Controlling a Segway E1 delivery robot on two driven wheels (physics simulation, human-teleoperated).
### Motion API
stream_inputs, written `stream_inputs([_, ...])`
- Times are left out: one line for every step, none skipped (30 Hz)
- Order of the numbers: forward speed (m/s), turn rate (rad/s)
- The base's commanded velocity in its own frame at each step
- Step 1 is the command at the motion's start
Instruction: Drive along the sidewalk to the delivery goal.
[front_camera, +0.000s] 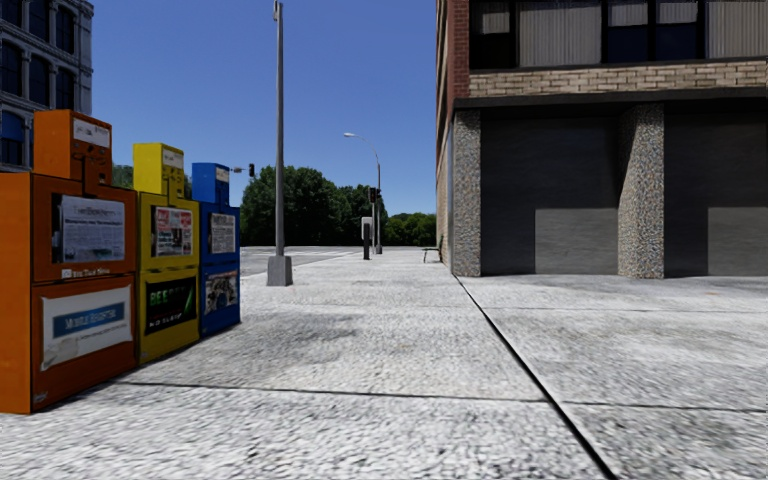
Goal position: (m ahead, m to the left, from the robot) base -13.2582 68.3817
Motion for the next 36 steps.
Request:
stream_inputs([2.0, 0.0])
stream_inputs([2.0, 0.0])
stream_inputs([2.0, 0.0])
stream_inputs([2.0, 0.0])
stream_inputs([2.0, 0.0])
stream_inputs([2.0, 0.0])
stream_inputs([2.0, 0.0])
stream_inputs([2.0, 0.0])
stream_inputs([2.0, 0.0])
stream_inputs([2.0, 0.0])
stream_inputs([2.0, 0.0])
stream_inputs([2.0, 0.0])
stream_inputs([2.0, 0.0])
stream_inputs([2.0, 0.0])
stream_inputs([2.0, 0.0])
stream_inputs([2.0, 0.0])
stream_inputs([2.0, 0.0])
stream_inputs([2.0, 0.0])
stream_inputs([2.0, 0.0])
stream_inputs([2.0, 0.0])
stream_inputs([2.0, 0.0])
stream_inputs([2.0, 0.0])
stream_inputs([2.0, 0.0])
stream_inputs([2.0, 0.0])
stream_inputs([2.0, 0.0])
stream_inputs([2.0, 0.0])
stream_inputs([2.0, 0.0])
stream_inputs([2.0, 0.0])
stream_inputs([2.0, 0.0])
stream_inputs([2.0, 0.0])
stream_inputs([2.0, 0.0])
stream_inputs([2.0, 0.0])
stream_inputs([2.0, 0.0])
stream_inputs([2.0, 0.0])
stream_inputs([2.0, 0.0])
stream_inputs([2.0, 0.0])
